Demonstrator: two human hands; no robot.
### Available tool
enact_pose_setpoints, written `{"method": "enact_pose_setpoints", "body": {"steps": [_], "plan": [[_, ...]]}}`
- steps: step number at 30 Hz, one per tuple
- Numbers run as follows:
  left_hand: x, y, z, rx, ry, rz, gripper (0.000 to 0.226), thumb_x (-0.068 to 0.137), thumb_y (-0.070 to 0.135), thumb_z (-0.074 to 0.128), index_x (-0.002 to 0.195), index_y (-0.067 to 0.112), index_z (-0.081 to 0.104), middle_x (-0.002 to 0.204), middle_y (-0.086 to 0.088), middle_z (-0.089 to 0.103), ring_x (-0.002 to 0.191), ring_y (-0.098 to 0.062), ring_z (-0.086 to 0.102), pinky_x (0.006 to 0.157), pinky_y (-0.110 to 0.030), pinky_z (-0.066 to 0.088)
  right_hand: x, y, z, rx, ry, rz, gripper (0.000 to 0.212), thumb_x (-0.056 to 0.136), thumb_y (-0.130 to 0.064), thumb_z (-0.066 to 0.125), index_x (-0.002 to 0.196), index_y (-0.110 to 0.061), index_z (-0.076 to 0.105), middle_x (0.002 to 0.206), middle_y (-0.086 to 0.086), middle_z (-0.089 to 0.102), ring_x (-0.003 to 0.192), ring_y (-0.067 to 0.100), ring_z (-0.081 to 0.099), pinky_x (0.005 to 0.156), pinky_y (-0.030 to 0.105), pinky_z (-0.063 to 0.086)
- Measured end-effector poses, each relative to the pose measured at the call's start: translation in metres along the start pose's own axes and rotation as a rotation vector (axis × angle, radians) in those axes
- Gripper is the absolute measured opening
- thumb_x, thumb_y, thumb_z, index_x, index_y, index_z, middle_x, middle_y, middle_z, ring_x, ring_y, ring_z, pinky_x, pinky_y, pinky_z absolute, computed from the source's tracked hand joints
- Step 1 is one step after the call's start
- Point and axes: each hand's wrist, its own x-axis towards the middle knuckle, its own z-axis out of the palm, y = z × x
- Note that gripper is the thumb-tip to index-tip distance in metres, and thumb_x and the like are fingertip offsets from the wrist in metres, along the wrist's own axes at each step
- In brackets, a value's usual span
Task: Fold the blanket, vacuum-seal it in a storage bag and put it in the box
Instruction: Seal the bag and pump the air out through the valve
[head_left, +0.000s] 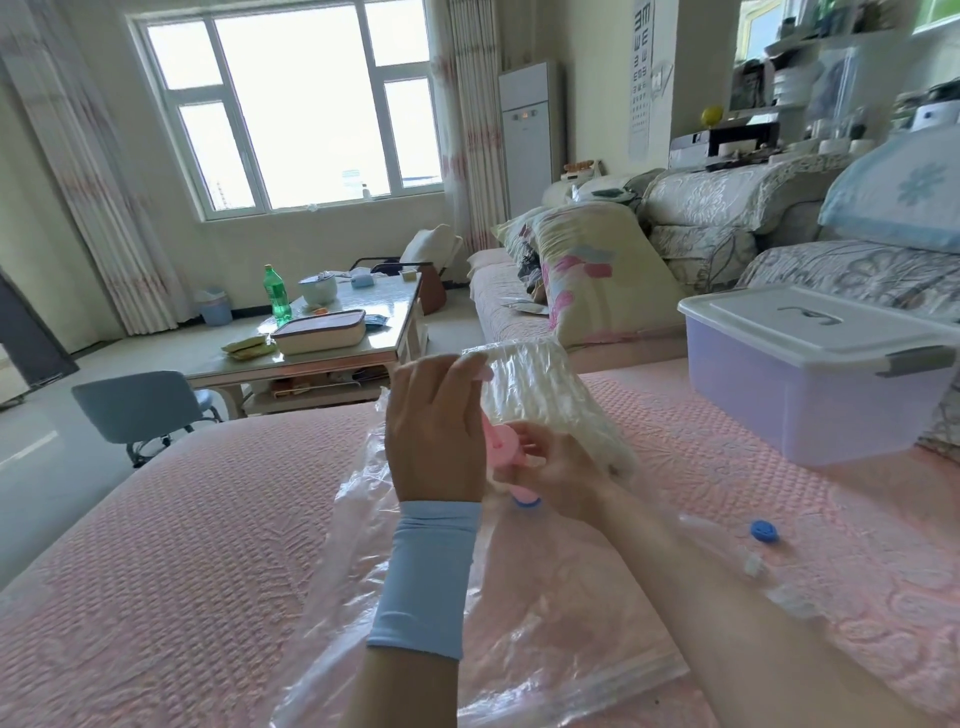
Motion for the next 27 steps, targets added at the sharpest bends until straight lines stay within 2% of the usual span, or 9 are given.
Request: {"method": "enact_pose_setpoints", "body": {"steps": [2,7,9,15,18,21,23,25,27], "plan": [[0.001,-0.003,0.002,-0.016,-0.020,-0.019,0.011,0.091,0.015,0.063,0.094,0.015,0.073,0.093,0.001,0.066,0.088,-0.019,0.053,0.079,-0.020,0.040,0.001,0.001,0.001,-0.001,0.004,0.004,0.051,0.063,-0.038,0.086,0.112,-0.036,0.070,0.104,-0.010,0.074,0.098,0.007,0.069,0.091,0.028,0.055],[-0.034,-0.003,0.009,-0.082,-0.626,-0.354,0.014,0.088,0.009,0.062,0.089,0.017,0.074,0.095,-0.003,0.068,0.089,-0.028,0.060,0.074,-0.033,0.049,-0.002,-0.001,0.007,-0.031,-0.007,0.014,0.048,0.064,-0.041,0.081,0.110,-0.044,0.068,0.103,-0.015,0.073,0.099,-0.003,0.066,0.082,0.017,0.049],[-0.028,0.000,0.004,-0.090,-0.555,-0.354,0.014,0.088,0.010,0.062,0.091,0.016,0.074,0.097,-0.003,0.070,0.088,-0.029,0.062,0.073,-0.034,0.051,-0.003,-0.001,0.008,-0.036,0.007,0.002,0.046,0.065,-0.043,0.081,0.109,-0.048,0.068,0.102,-0.015,0.073,0.099,-0.001,0.067,0.085,0.020,0.052],[0.016,0.004,-0.013,-0.067,0.127,0.037,0.015,0.093,0.006,0.059,0.101,0.008,0.072,0.108,-0.005,0.069,0.106,-0.020,0.060,0.095,-0.024,0.046,0.002,0.005,0.002,-0.042,0.007,-0.011,0.051,0.062,-0.047,0.085,0.110,-0.047,0.068,0.104,-0.016,0.073,0.101,0.004,0.067,0.094,0.032,0.054],[0.002,0.002,-0.002,-0.062,0.013,-0.054,0.015,0.092,0.007,0.060,0.099,0.008,0.073,0.118,-0.008,0.068,0.118,-0.027,0.059,0.100,-0.034,0.048,0.002,0.006,0.005,-0.039,0.001,-0.009,0.052,0.064,-0.044,0.085,0.113,-0.042,0.068,0.105,-0.014,0.073,0.101,0.005,0.068,0.094,0.032,0.054],[-0.027,0.003,0.008,-0.127,-0.421,-0.260,0.014,0.086,0.001,0.062,0.087,0.008,0.074,0.120,-0.011,0.068,0.124,-0.031,0.056,0.096,-0.037,0.050,-0.001,0.003,0.007,-0.036,0.020,-0.008,0.049,0.068,-0.039,0.082,0.115,-0.035,0.069,0.103,-0.010,0.074,0.099,0.004,0.069,0.088,0.028,0.054],[-0.036,0.001,0.008,-0.164,-0.561,-0.323,0.015,0.085,0.001,0.062,0.086,0.008,0.075,0.112,-0.010,0.070,0.117,-0.028,0.061,0.087,-0.029,0.049,-0.003,0.001,0.007,-0.044,0.015,-0.008,0.044,0.070,-0.034,0.081,0.113,-0.041,0.069,0.101,-0.014,0.073,0.097,0.001,0.068,0.083,0.021,0.052],[-0.026,0.000,0.003,-0.152,-0.479,-0.303,0.014,0.084,0.000,0.064,0.086,0.009,0.075,0.109,-0.009,0.071,0.104,-0.028,0.067,0.081,-0.027,0.050,-0.003,-0.001,0.007,-0.053,0.017,-0.012,0.043,0.071,-0.035,0.083,0.109,-0.048,0.068,0.101,-0.016,0.073,0.096,0.002,0.069,0.084,0.024,0.054],[-0.006,0.002,-0.004,-0.114,-0.274,-0.204,0.013,0.088,0.004,0.064,0.090,0.012,0.075,0.116,-0.007,0.070,0.109,-0.027,0.065,0.088,-0.031,0.052,0.000,0.001,0.006,-0.034,0.031,-0.010,0.046,0.067,-0.039,0.084,0.110,-0.045,0.068,0.102,-0.012,0.074,0.097,0.008,0.070,0.089,0.033,0.056]]}}
